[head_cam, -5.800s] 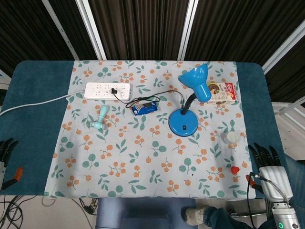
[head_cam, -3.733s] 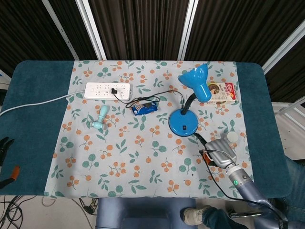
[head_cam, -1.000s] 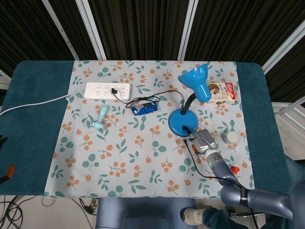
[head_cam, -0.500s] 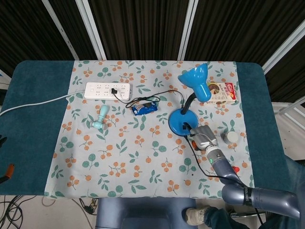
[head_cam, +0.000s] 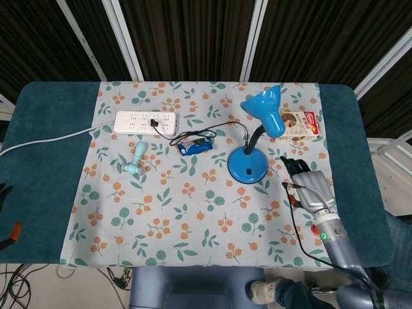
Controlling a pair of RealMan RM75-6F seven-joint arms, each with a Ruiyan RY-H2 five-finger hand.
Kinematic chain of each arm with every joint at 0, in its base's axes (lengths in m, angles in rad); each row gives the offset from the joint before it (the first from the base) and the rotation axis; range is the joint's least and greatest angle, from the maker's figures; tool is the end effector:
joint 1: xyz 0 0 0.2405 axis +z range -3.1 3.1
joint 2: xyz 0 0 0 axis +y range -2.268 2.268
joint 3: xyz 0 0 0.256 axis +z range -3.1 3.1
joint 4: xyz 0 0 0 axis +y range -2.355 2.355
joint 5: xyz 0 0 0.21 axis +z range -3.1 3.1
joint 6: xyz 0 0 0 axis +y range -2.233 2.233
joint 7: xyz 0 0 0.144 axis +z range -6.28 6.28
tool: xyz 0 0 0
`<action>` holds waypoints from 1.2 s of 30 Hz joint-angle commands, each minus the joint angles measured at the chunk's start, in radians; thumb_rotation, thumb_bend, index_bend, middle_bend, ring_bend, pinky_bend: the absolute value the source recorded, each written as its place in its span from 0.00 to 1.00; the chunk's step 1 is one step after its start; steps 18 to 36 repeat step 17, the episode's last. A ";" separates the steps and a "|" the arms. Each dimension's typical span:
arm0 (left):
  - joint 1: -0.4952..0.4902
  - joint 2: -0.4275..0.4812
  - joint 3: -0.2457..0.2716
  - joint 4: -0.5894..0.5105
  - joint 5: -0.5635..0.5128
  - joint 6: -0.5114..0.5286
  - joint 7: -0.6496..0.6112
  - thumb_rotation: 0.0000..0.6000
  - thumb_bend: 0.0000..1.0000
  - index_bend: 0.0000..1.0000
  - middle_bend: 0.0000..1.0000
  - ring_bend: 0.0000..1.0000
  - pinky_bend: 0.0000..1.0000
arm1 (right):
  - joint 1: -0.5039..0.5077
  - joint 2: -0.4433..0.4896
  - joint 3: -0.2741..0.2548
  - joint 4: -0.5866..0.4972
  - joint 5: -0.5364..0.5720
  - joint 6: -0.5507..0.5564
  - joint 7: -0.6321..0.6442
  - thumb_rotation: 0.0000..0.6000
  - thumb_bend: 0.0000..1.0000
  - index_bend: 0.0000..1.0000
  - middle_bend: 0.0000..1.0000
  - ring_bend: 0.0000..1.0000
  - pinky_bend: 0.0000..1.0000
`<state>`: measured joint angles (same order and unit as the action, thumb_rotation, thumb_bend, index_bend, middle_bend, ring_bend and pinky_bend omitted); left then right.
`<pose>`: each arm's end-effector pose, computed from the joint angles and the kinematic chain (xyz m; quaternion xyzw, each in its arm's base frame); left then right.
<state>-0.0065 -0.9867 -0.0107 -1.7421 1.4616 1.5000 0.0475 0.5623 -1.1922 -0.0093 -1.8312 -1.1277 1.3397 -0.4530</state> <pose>-0.3144 0.1472 0.1875 -0.5811 -0.4105 -0.3364 0.6170 -0.2101 -0.2793 0.0998 0.6913 -0.3392 0.3330 0.5442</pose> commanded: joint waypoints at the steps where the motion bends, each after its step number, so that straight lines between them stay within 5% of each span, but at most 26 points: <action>1: 0.001 -0.001 0.002 -0.002 0.003 0.001 0.005 1.00 0.40 0.08 0.02 0.03 0.05 | -0.201 0.027 -0.125 0.046 -0.243 0.220 0.152 1.00 0.31 0.03 0.15 0.13 0.05; 6: -0.001 -0.004 0.004 -0.002 0.004 -0.003 0.012 1.00 0.40 0.08 0.02 0.03 0.05 | -0.322 0.005 -0.172 0.144 -0.345 0.339 0.221 1.00 0.31 0.04 0.15 0.13 0.00; 11: -0.002 -0.008 0.006 -0.003 0.005 -0.007 0.023 1.00 0.40 0.08 0.02 0.03 0.05 | -0.389 -0.011 -0.163 0.216 -0.378 0.382 0.274 1.00 0.31 0.05 0.14 0.13 0.00; 36: -0.005 -0.015 0.009 -0.006 0.008 -0.013 0.037 1.00 0.40 0.08 0.02 0.03 0.05 | -0.403 -0.005 -0.129 0.244 -0.381 0.351 0.301 1.00 0.31 0.05 0.14 0.13 0.00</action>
